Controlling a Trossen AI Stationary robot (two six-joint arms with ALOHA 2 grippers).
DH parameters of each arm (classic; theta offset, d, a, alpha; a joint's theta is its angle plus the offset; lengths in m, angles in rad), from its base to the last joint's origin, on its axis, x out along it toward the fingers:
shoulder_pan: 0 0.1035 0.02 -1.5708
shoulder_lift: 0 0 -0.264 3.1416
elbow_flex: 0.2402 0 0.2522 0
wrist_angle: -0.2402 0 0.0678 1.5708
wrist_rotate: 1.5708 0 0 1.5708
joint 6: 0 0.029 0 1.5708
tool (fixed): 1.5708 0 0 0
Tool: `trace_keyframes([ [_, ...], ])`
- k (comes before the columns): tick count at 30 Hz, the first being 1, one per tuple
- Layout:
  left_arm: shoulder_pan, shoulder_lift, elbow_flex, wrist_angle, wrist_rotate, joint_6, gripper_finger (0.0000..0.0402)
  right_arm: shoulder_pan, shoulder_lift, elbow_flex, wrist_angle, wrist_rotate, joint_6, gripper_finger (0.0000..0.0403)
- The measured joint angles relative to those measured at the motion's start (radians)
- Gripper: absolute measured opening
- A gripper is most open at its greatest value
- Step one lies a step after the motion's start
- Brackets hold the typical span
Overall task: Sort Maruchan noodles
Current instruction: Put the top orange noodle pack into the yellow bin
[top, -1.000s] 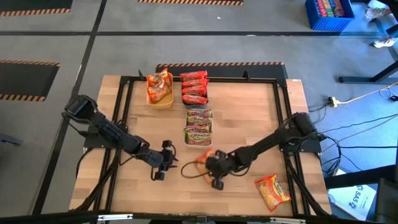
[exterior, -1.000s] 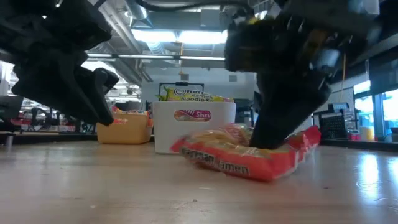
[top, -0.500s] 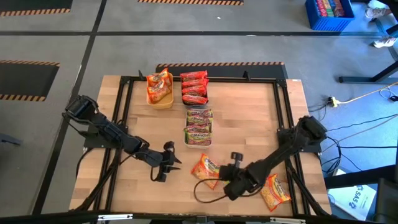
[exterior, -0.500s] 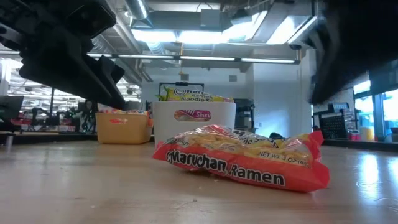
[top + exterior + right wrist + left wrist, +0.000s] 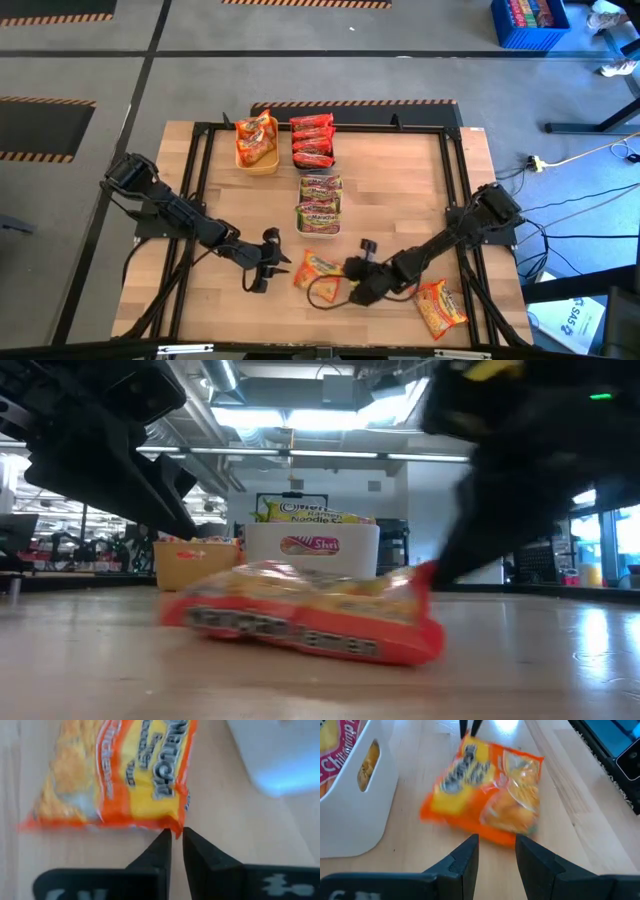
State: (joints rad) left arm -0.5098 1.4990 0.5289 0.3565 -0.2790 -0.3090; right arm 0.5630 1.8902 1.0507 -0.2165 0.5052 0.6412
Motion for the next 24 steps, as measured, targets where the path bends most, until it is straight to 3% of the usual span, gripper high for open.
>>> trace_keyframes([
  [12,0.0,0.0,0.0,-0.036,-0.015,-0.055,0.0121,-0.107,0.174,0.005,0.507,-0.052,-0.306,0.0033],
  [19,0.013,-0.005,0.014,-0.035,-0.005,-0.077,0.0123,-0.105,0.175,0.012,0.495,0.043,-0.34,0.0033],
  [24,0.071,-0.03,0.029,-0.036,0.12,-0.174,0.0154,-0.105,0.16,0.013,0.503,0.026,-0.34,0.0033],
])
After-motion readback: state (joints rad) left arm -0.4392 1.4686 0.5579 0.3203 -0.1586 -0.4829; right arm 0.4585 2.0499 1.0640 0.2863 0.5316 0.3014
